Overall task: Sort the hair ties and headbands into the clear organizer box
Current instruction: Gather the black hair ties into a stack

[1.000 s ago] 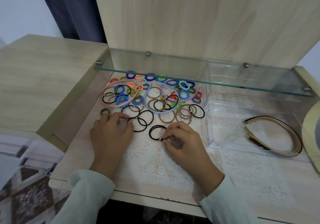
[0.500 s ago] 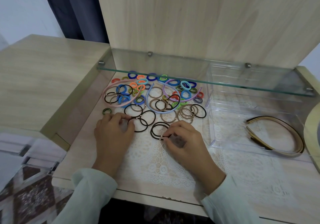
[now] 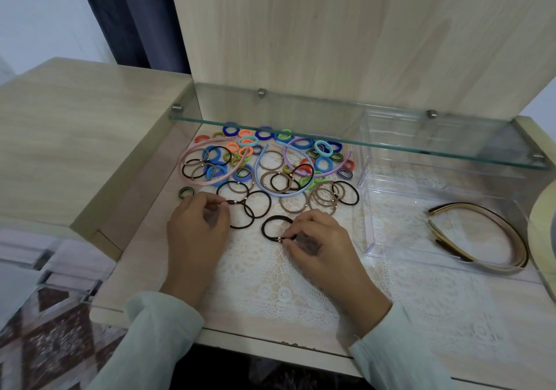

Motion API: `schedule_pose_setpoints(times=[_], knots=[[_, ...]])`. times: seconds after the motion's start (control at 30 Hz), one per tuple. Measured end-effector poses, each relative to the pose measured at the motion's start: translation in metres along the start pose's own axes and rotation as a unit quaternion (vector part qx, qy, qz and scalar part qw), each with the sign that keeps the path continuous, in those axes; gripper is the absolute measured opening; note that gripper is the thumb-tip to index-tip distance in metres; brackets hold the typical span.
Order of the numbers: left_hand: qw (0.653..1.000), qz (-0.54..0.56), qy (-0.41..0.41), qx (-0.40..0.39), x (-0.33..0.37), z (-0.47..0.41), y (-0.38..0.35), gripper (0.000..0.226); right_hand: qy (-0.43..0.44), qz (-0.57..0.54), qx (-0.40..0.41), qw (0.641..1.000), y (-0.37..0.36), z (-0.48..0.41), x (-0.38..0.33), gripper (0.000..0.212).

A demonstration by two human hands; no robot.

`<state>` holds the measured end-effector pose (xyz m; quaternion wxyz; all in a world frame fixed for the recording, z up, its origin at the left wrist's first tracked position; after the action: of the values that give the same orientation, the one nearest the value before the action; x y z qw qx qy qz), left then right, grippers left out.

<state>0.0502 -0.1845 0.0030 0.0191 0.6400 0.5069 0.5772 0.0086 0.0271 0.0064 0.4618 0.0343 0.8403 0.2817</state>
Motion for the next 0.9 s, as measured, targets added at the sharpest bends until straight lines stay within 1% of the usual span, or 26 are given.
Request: schedule_pose_setpoints(times=[0.13,0.27,0.37,0.43,0.5,0.57,0.63,0.73,0.8,0.9], knots=[[0.999,0.039,0.014,0.009,0.001,0.000,0.001,0.004,0.003,0.001,0.000,1.000,0.000,0.000,0.000,0.010],[0.996,0.071,0.041,0.035,-0.002,0.000,0.003,0.003,-0.001,0.000,0.015,1.000,0.001,0.001,-0.002,0.008],[0.994,0.090,0.041,0.051,-0.003,0.000,0.005,0.003,0.009,0.028,0.034,0.999,0.003,0.000,-0.005,0.012],[0.993,0.089,0.014,0.078,-0.001,0.000,0.009,0.005,0.004,0.048,0.050,0.998,0.004,0.001,-0.004,0.018],[0.991,0.087,-0.016,0.100,0.003,0.001,0.012,0.007,-0.018,0.056,0.062,0.996,0.004,0.002,0.000,0.022],[0.988,0.100,-0.058,0.101,0.010,0.003,0.013,0.005,-0.036,0.069,0.059,0.995,0.004,0.002,0.003,0.023],[0.982,0.103,-0.127,0.089,0.018,0.007,0.013,0.004,-0.044,0.081,0.050,0.995,0.003,0.001,0.005,0.023],[0.969,0.080,-0.228,0.055,0.028,0.013,0.008,0.007,-0.036,0.088,0.038,0.995,0.004,0.001,0.003,0.025],[0.960,0.067,-0.268,0.037,0.033,0.016,0.007,0.009,-0.025,0.095,0.024,0.995,0.003,0.001,0.000,0.031],[0.953,0.062,-0.296,-0.011,0.034,0.018,0.004,0.011,-0.019,0.102,0.016,0.994,0.002,0.000,0.000,0.032]])
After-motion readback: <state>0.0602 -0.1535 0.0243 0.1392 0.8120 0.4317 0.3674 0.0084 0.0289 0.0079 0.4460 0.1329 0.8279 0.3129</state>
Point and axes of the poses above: each hand's wrist, its own z-axis away from the middle knuckle, its own y-axis out of the back of the hand, x = y × z, the point moved 4 cm from there along -z, towards the middle knuckle, and after that the axes turned 4 degrees about -z, right-handed, at the moved point
